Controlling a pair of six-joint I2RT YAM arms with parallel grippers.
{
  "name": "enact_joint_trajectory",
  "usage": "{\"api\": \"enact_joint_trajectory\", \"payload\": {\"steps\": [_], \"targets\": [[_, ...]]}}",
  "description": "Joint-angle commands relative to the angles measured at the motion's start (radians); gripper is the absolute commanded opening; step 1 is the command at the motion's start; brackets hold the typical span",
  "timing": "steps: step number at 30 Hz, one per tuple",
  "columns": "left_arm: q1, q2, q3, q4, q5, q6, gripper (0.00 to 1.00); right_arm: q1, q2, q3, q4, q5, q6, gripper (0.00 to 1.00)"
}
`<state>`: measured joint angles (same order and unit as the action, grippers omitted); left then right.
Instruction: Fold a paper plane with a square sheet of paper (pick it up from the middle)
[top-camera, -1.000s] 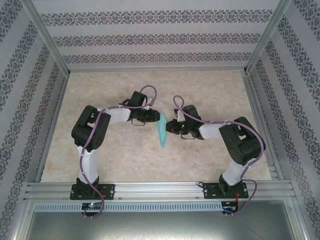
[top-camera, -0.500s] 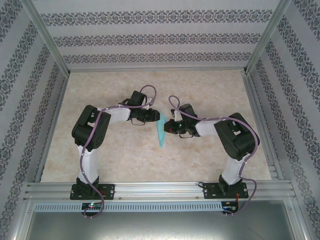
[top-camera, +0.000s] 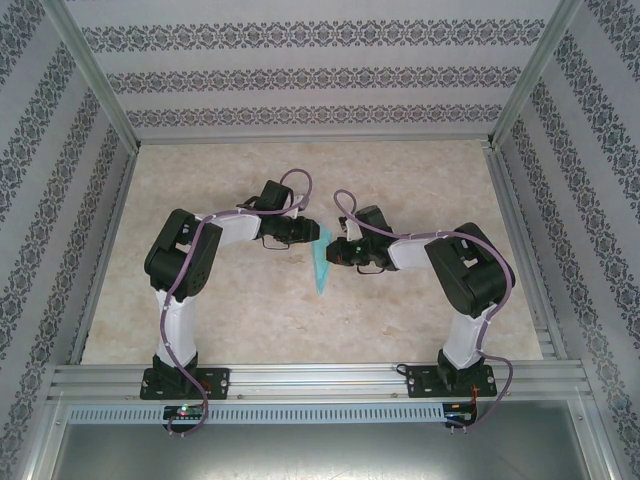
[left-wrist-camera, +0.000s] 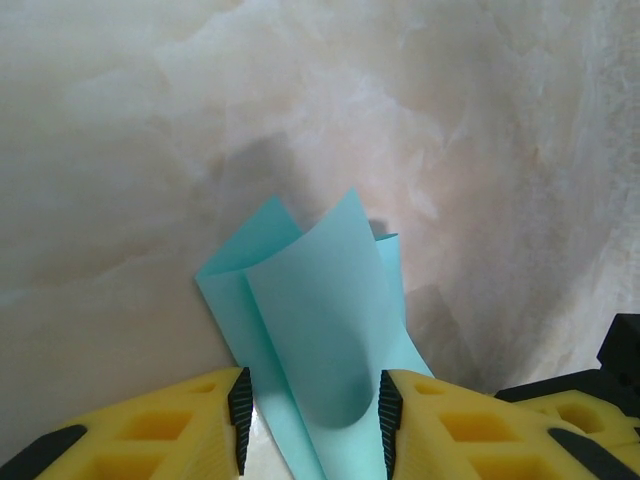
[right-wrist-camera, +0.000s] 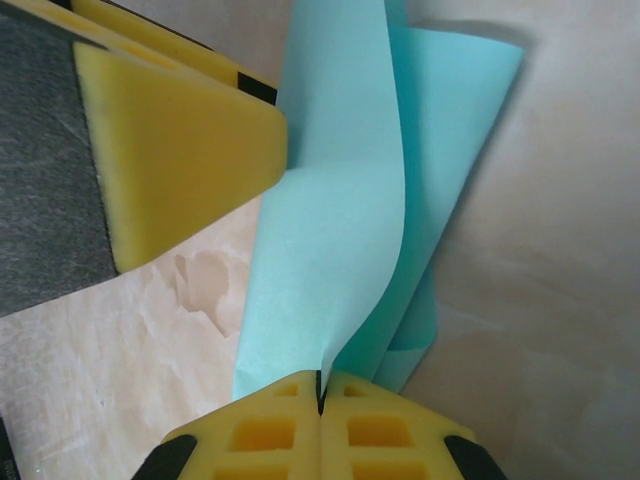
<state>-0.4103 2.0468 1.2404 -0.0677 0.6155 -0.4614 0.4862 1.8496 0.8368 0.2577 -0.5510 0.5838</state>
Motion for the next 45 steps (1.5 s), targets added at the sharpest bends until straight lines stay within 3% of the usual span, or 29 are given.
{"api": "enact_joint_trajectory", "payload": {"steps": [1,12,22,36,45], "targets": [[-0.028,0.072,0.011,0.047,0.065,-0.014,0.41,0.014,0.008,0.029,0.001,-0.002,-0.042,0.01],[-0.027,0.067,0.013,0.016,0.049,0.006,0.33,0.007,0.042,0.05,-0.049,0.03,-0.053,0.0],[-0.026,0.047,0.018,-0.001,0.043,0.012,0.35,0.002,0.059,0.054,-0.073,0.055,-0.052,0.01],[-0.026,-0.117,0.015,-0.065,-0.038,0.016,0.38,0.006,0.079,0.068,-0.174,0.115,-0.093,0.01],[-0.042,-0.108,0.013,-0.066,0.027,0.0,0.28,0.012,0.071,0.071,-0.175,0.111,-0.095,0.01]]}}
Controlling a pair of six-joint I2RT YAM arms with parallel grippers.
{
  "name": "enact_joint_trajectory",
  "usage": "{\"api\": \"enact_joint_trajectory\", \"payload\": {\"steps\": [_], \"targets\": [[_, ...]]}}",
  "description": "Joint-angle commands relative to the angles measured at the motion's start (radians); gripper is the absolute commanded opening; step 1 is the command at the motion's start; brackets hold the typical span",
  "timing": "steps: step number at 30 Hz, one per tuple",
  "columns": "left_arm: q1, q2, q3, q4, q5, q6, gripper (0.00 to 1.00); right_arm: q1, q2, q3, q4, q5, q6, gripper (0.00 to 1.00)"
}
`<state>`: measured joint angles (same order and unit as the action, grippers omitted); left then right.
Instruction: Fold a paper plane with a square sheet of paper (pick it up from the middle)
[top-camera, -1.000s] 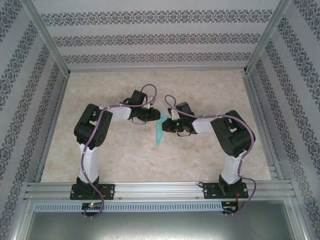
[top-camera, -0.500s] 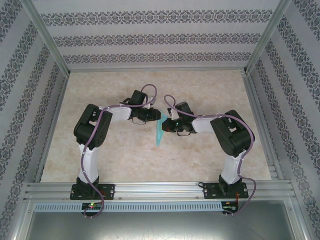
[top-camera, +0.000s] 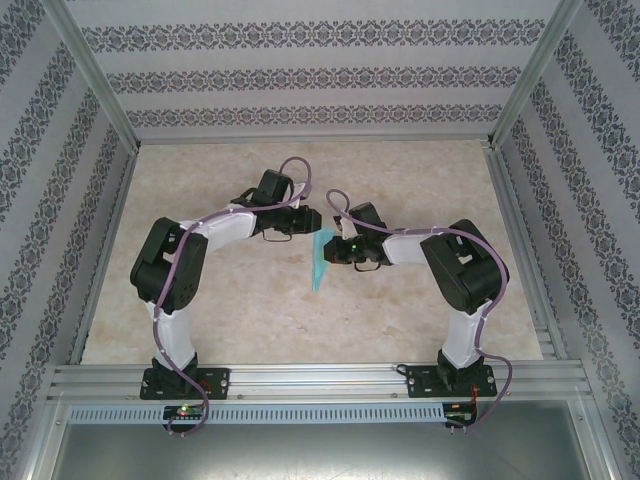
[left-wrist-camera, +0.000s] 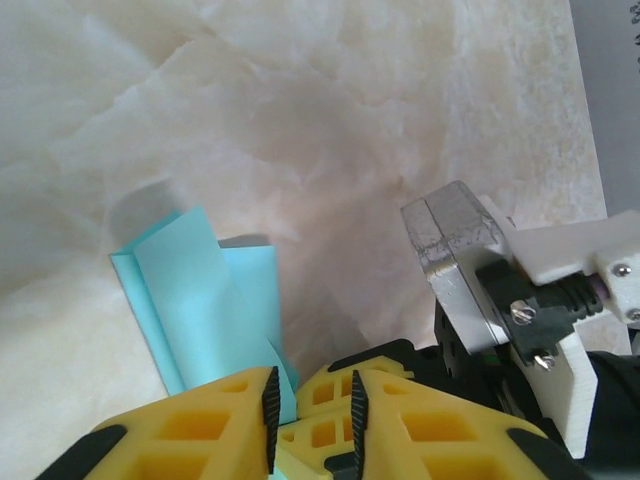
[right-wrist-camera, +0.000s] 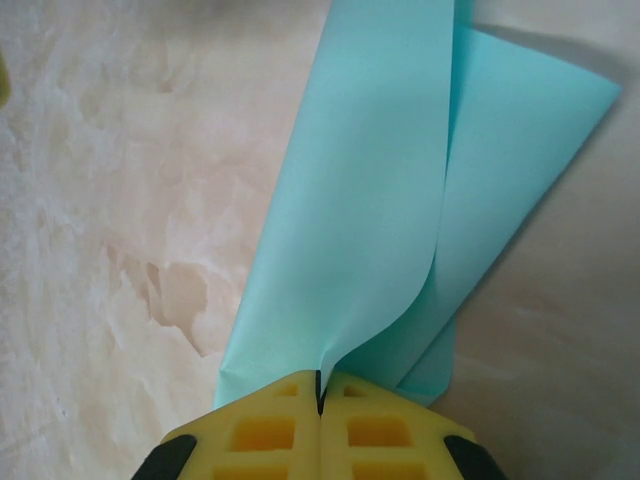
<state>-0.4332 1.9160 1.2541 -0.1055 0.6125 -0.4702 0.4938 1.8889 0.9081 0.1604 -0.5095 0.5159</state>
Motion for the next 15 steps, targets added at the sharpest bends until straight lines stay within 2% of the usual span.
{"api": "enact_joint_trajectory", "payload": {"steps": [1,8,15], "targets": [[-0.021,0.035,0.0,-0.022,0.036,0.006,0.27,0.005,0.03,0.001,-0.079,0.069,-0.028,0.01],[-0.032,0.111,0.013,0.015,0.08,-0.009,0.25,0.006,0.013,-0.006,-0.084,0.077,-0.028,0.0],[-0.033,0.156,0.019,0.001,0.076,0.013,0.24,0.006,0.008,-0.01,-0.087,0.08,-0.028,0.0]]}}
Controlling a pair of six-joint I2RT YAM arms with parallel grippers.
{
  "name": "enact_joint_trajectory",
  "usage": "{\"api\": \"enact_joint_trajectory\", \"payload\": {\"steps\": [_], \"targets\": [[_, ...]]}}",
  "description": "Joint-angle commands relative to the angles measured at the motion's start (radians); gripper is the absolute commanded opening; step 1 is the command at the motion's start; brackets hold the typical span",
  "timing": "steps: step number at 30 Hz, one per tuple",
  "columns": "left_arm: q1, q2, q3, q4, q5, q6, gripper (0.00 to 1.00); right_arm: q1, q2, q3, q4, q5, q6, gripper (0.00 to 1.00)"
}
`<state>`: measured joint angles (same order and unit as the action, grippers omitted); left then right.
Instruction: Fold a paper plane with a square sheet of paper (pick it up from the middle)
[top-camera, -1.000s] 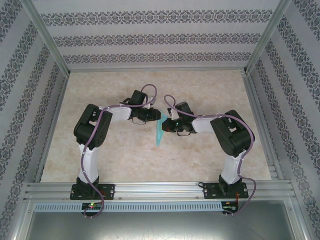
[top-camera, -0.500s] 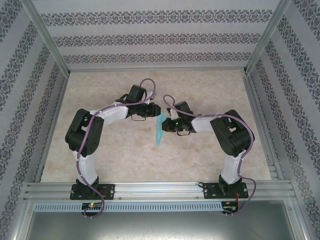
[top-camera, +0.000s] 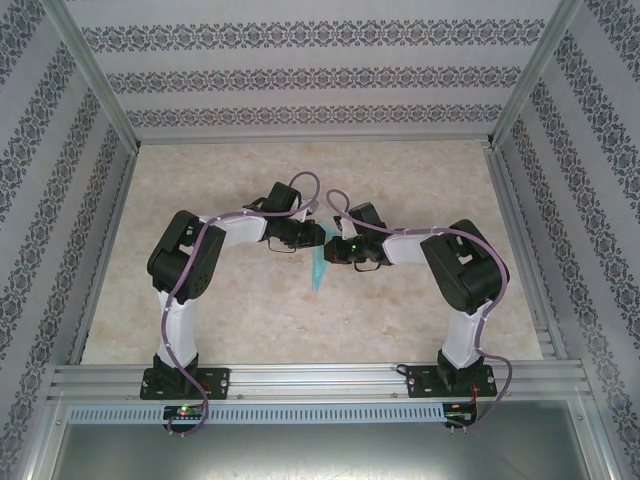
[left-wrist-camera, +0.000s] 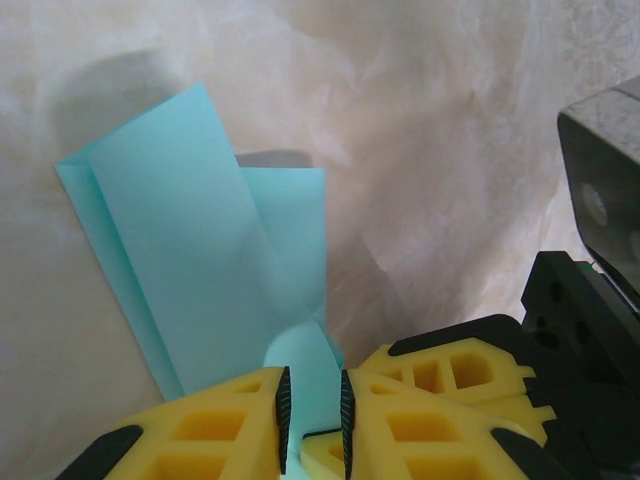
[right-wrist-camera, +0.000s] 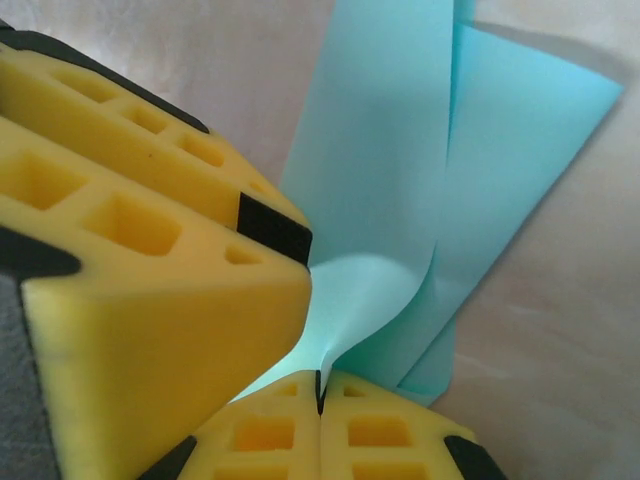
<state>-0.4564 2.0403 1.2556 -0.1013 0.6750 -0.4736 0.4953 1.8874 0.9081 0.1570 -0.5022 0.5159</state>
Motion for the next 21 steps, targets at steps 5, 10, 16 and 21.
{"api": "enact_joint_trajectory", "payload": {"steps": [5,10,16,21], "targets": [[-0.011,0.047,0.02,-0.051,-0.043,0.064,0.24,0.005,0.006,-0.01,-0.09,0.076,-0.034,0.01],[-0.011,0.072,0.037,-0.104,-0.1,0.109,0.23,0.005,0.002,-0.012,-0.09,0.078,-0.036,0.0],[-0.011,0.096,0.045,-0.136,-0.132,0.138,0.23,0.004,-0.022,-0.023,-0.078,0.071,-0.03,0.05],[-0.01,0.114,0.044,-0.153,-0.147,0.155,0.23,-0.002,-0.088,-0.044,-0.054,0.048,-0.006,0.15]]}}
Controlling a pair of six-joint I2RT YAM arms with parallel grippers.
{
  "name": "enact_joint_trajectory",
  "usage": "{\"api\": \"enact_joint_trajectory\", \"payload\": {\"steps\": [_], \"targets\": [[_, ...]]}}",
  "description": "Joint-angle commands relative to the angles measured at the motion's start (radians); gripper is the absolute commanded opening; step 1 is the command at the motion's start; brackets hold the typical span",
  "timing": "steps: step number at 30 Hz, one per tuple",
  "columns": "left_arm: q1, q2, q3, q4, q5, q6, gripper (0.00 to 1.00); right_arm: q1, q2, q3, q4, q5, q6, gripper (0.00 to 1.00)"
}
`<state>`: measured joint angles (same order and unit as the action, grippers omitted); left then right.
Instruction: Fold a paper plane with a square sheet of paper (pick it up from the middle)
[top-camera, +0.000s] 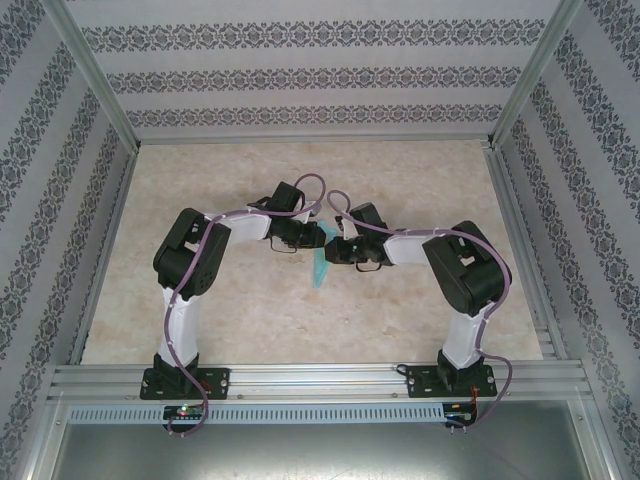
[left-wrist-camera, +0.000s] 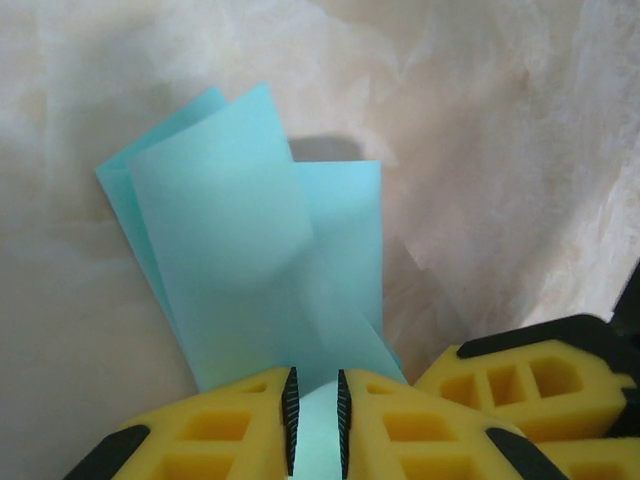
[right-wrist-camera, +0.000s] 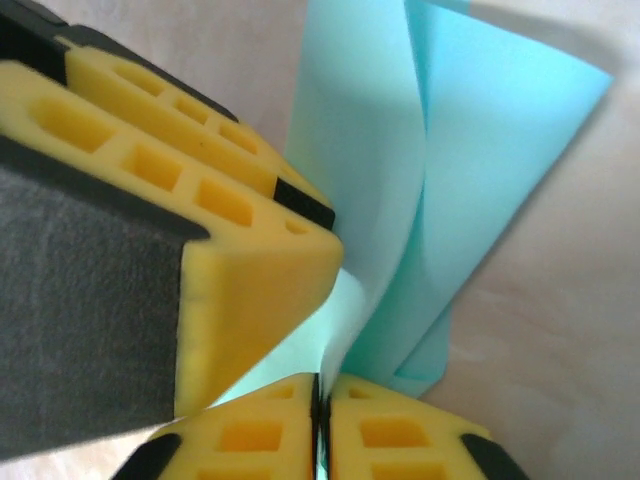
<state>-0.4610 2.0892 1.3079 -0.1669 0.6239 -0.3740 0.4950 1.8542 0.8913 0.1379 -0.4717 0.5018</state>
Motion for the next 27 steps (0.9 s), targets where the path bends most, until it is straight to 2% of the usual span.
{"api": "enact_joint_trajectory", "payload": {"steps": [1,5,9,11,14,20,27], "targets": [[-0.005,0.069,-0.009,-0.089,-0.094,0.056,0.23,-0.005,-0.073,-0.035,-0.027,0.008,0.015,0.16],[-0.005,0.081,-0.006,-0.089,-0.086,0.059,0.23,-0.017,-0.16,-0.086,0.019,-0.027,0.06,0.2],[-0.006,0.091,-0.001,-0.089,-0.075,0.058,0.23,-0.018,-0.216,-0.16,0.161,-0.125,0.178,0.16],[-0.006,0.093,0.001,-0.089,-0.065,0.058,0.23,-0.002,-0.202,-0.189,0.285,-0.177,0.271,0.13],[-0.005,0.096,0.004,-0.093,-0.059,0.059,0.23,0.025,-0.173,-0.201,0.37,-0.176,0.334,0.09],[-0.004,0.098,0.005,-0.099,-0.046,0.056,0.24,0.061,-0.065,-0.171,0.441,-0.172,0.372,0.06],[0.001,0.103,0.01,-0.107,-0.043,0.054,0.24,0.076,0.0,-0.163,0.434,-0.153,0.348,0.04]]}}
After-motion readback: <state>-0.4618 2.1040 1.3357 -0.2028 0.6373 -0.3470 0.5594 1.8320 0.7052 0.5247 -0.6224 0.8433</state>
